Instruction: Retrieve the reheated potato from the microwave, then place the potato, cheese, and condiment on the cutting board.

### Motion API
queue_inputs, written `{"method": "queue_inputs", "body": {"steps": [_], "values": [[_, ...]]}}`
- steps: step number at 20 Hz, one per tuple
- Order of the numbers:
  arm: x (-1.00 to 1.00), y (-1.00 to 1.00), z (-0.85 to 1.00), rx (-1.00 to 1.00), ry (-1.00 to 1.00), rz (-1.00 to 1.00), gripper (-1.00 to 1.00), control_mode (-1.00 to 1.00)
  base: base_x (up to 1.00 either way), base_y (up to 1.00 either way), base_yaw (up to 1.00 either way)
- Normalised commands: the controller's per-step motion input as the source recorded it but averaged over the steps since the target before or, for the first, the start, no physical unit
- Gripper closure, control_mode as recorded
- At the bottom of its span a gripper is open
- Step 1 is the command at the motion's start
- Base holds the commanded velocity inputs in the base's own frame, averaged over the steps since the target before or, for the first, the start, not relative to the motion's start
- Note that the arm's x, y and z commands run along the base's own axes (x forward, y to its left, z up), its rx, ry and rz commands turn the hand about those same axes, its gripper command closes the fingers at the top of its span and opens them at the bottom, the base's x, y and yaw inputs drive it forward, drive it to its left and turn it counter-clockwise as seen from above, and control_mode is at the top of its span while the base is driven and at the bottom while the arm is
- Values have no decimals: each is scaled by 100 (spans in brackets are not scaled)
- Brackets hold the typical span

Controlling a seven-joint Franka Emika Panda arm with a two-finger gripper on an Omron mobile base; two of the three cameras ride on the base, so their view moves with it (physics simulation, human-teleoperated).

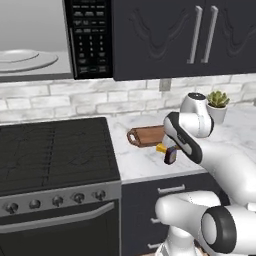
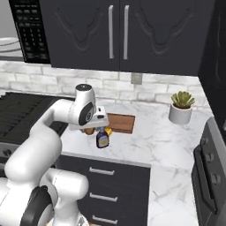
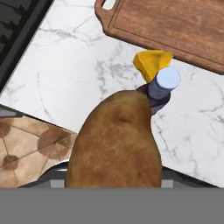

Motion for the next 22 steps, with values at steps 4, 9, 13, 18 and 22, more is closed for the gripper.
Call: {"method": "queue_inputs", "body": {"steps": [4, 9, 13, 18, 22], "values": [[0, 0, 0, 0, 0, 0, 100, 100, 40, -23, 0], [0, 0, 0, 0, 0, 0, 100, 100, 35, -12, 0], [0, 0, 0, 0, 0, 0, 100, 100, 34, -6, 0], [0, 0, 0, 0, 0, 0, 100, 100, 38, -6, 0], [0, 0, 0, 0, 0, 0, 100, 100, 39, -5, 0]]}}
